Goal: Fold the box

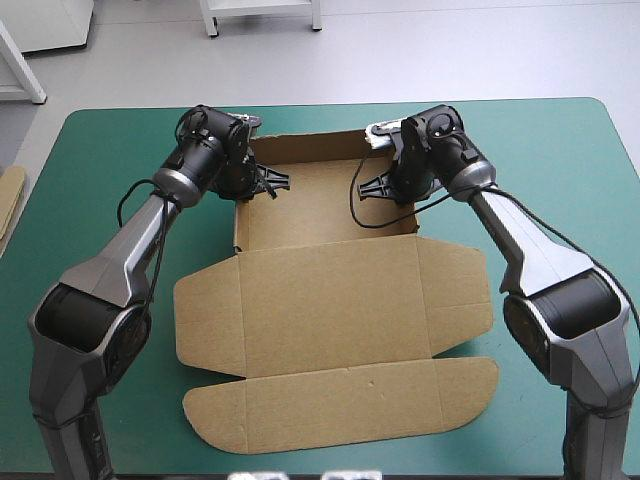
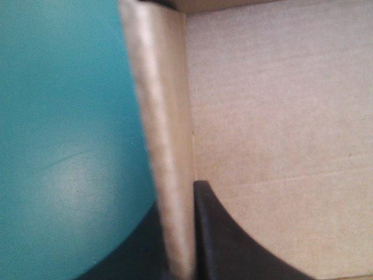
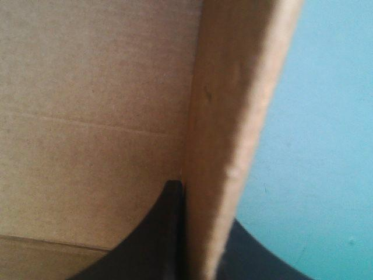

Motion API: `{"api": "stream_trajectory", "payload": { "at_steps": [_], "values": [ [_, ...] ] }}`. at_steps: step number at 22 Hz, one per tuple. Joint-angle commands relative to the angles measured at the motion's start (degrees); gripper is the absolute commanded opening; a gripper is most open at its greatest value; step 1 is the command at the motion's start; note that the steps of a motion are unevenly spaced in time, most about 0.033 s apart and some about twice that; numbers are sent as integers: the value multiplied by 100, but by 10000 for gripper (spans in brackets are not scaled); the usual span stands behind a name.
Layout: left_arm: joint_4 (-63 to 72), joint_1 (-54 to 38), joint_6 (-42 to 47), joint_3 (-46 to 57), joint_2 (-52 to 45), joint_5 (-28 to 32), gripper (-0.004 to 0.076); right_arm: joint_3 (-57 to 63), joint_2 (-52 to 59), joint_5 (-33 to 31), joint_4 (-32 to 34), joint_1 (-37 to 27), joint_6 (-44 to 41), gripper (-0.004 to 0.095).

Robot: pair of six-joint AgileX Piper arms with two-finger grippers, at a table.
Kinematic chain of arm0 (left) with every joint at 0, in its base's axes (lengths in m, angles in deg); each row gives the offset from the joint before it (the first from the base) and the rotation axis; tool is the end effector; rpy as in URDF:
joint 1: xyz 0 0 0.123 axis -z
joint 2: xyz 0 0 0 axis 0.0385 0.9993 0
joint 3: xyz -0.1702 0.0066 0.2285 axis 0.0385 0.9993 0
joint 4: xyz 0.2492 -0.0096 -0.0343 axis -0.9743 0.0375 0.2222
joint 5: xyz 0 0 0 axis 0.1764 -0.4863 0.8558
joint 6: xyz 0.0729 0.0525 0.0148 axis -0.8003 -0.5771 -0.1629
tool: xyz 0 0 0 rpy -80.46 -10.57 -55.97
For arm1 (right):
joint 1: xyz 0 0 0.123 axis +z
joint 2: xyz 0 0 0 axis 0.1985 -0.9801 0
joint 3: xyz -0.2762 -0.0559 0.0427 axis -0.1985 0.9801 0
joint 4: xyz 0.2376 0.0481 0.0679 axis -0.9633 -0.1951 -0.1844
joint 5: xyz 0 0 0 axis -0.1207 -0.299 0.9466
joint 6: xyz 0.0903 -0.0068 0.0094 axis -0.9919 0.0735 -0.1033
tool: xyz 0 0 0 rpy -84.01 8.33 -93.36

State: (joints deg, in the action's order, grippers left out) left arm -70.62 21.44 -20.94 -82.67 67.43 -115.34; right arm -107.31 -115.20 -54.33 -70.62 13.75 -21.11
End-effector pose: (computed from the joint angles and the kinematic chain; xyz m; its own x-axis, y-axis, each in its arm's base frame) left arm 0.3973 -0.1587 0.3165 -0.9181 0.0926 -0.3854 0.0865 0.9957 0.0332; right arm 0.4027 0.1832 0.3096 -0.8964 -0.2237 -0.3826 -0.2467 0.9690 0.0115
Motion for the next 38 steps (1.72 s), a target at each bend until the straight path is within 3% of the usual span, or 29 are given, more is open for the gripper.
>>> {"api": "stream_trajectory", "payload": {
  "at_steps": [1,6,25,28,29,31,32,34,36,38],
  "values": [
    [44,84,-283,-199,-96,91,-8,-156,150,-90,-228,44,245,1],
    [830,-185,-590,-199,261,-40,-8,-156,-89,-90,-296,44,245,1],
    [888,-240,-830,-200,636,-14,-8,-167,-465,157,-436,-56,357,2],
    [888,-240,-868,-200,636,9,7,-167,-465,277,-436,-56,443,38],
    [888,-240,-894,-209,636,55,32,-179,-465,287,-436,-56,489,73],
    [925,-240,-948,-209,579,190,168,-314,-465,255,-436,-56,509,242],
    [977,-240,-1009,-209,523,291,292,-451,-465,255,-423,-56,509,367],
    [991,-240,-1038,-209,421,471,475,-686,-465,253,-290,-56,509,518],
    [991,-240,-1052,-209,355,594,540,-900,-454,197,-231,-56,485,560],
    [980,-240,-1119,-209,229,734,539,-1145,-432,146,-197,-56,485,560]
  ]
}}
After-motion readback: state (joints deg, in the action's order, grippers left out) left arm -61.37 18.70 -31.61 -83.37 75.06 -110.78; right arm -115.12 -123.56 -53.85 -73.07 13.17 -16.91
